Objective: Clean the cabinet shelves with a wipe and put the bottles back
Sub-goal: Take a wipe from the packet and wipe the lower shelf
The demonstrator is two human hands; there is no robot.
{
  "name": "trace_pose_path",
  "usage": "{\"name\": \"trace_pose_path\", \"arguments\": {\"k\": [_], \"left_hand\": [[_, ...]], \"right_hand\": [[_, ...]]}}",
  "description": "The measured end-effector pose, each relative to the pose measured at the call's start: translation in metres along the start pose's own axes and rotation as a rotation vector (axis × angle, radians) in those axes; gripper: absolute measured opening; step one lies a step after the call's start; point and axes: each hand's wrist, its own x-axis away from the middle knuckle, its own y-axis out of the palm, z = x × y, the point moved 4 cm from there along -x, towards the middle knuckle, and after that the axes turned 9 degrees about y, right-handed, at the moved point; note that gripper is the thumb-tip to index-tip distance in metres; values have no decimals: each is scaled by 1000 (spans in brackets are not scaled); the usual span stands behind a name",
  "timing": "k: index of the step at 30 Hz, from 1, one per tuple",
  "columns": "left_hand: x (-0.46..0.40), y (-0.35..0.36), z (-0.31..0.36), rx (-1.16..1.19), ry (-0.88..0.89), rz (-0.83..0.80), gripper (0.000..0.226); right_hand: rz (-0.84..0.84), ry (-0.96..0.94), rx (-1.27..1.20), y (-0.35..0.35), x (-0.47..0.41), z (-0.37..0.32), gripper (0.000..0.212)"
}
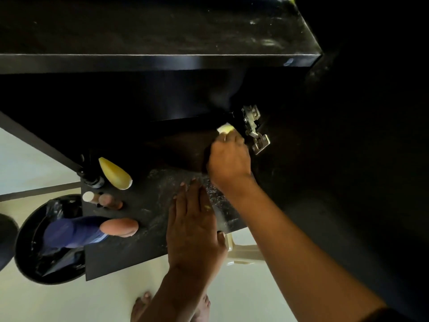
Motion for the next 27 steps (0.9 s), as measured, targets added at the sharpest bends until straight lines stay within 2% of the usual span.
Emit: {"name": "trace_pose_path", "arguments": {"k": [6, 10, 16, 18, 21, 25, 27], "left_hand": [[1, -6, 0, 12, 17, 24, 111], [1, -7, -1, 4, 34, 30, 112], [1, -5, -2, -11, 31, 18, 114], [-1, -5, -1, -32, 25, -6, 112], [-6, -6, -1, -53, 15, 2, 104], [-8, -8, 3, -73, -2, -19, 106], [-5, -8, 2, -85, -3, -16, 110]], "right_hand": [[13, 8, -130, -20, -38, -11, 34], [34, -14, -88, -17, -34, -12, 34], [-32, -56, -229, -23, 8, 6, 25], [-88, -60, -190, -17, 43, 20, 36], [-176, -54, -138, -7, 84, 41, 65], [-219, -45, -119, -5, 104, 51, 69], [-185, -21, -153, -7, 93, 46, 61]]}}
